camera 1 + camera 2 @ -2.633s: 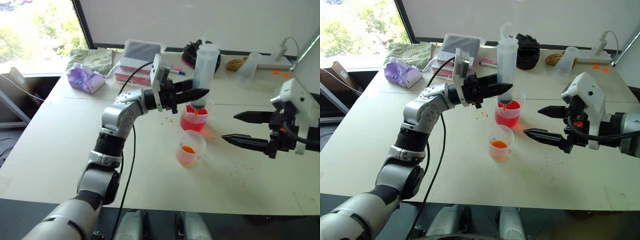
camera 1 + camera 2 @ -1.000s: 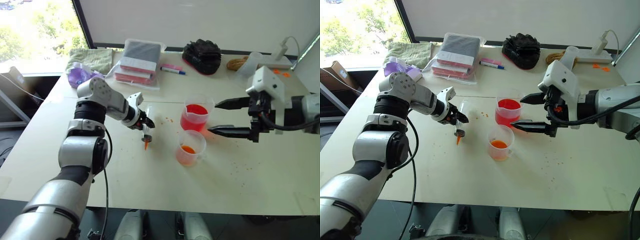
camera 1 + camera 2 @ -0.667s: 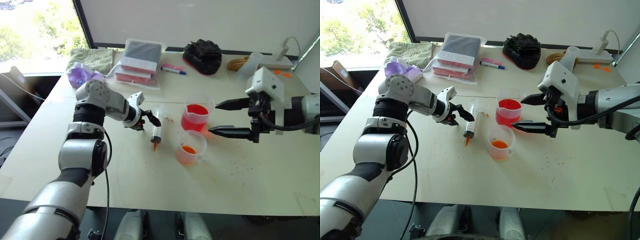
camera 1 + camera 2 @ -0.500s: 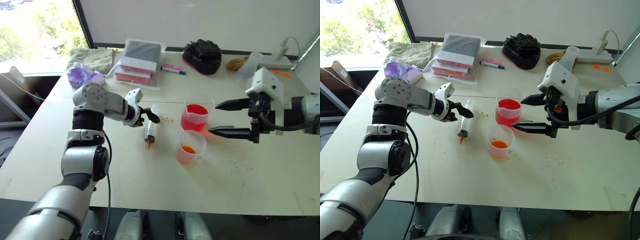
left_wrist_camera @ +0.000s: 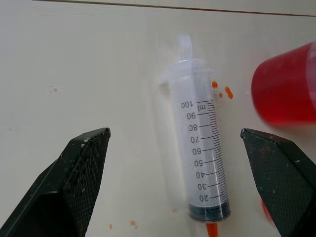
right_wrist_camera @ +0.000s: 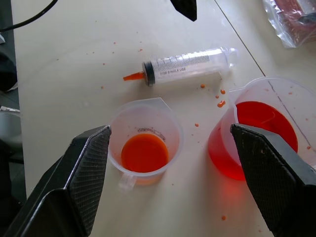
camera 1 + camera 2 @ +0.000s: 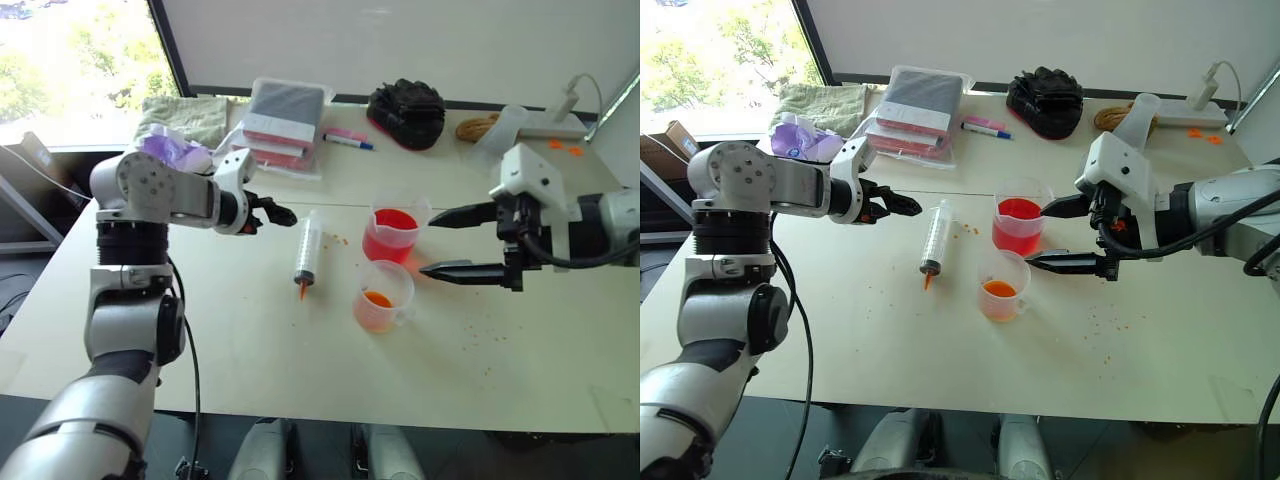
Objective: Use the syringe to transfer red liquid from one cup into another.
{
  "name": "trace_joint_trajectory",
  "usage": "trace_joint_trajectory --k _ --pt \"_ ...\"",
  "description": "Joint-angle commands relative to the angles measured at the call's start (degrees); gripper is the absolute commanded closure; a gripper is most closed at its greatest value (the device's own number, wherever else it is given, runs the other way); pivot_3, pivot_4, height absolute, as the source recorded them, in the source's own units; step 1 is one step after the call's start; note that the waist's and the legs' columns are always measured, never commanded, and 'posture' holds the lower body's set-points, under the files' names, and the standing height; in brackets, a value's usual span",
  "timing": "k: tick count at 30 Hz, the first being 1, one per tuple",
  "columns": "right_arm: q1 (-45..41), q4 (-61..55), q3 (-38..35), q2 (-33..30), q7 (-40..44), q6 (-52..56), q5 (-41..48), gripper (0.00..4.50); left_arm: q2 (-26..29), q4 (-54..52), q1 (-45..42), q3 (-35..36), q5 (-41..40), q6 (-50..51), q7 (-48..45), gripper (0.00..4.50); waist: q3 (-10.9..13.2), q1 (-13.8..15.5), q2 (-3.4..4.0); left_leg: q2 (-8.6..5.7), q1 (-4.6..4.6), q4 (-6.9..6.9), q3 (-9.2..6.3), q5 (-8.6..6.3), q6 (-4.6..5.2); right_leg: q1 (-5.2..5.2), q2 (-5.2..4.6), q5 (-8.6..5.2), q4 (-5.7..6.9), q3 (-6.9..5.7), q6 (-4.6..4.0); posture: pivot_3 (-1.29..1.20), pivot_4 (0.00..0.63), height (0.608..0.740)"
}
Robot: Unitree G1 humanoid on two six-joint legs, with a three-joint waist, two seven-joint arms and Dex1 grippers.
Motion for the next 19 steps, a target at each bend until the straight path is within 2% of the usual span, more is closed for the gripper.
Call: trace_joint_trajectory --k 1,19 --pt "-1.44 0.82 0.65 0.18 1.44 -1.87 -2.15 0.41 3.38 -2.46 1.07 -0.86 -4.09 0.49 -0.09 0.01 -0.01 -0.06 0.01 0.0 0.0 0.0 0.0 0.0 0.0 0.0 0.0 0.0 0.0 0.0 0.0 0.0 0.15 0.74" --pt "-3.35 1.67 1.84 1.75 3.7 -1.63 -5.01 0.41 6.05 -3.56 2.94 -1.32 -16.08 0.49 6.95 0.01 -0.01 -0.04 0.01 0.0 0.01 0.0 0.0 0.01 0.0 -0.01 0.0 0.0 0.02 0.0 0.0 0.0 0.15 0.74"
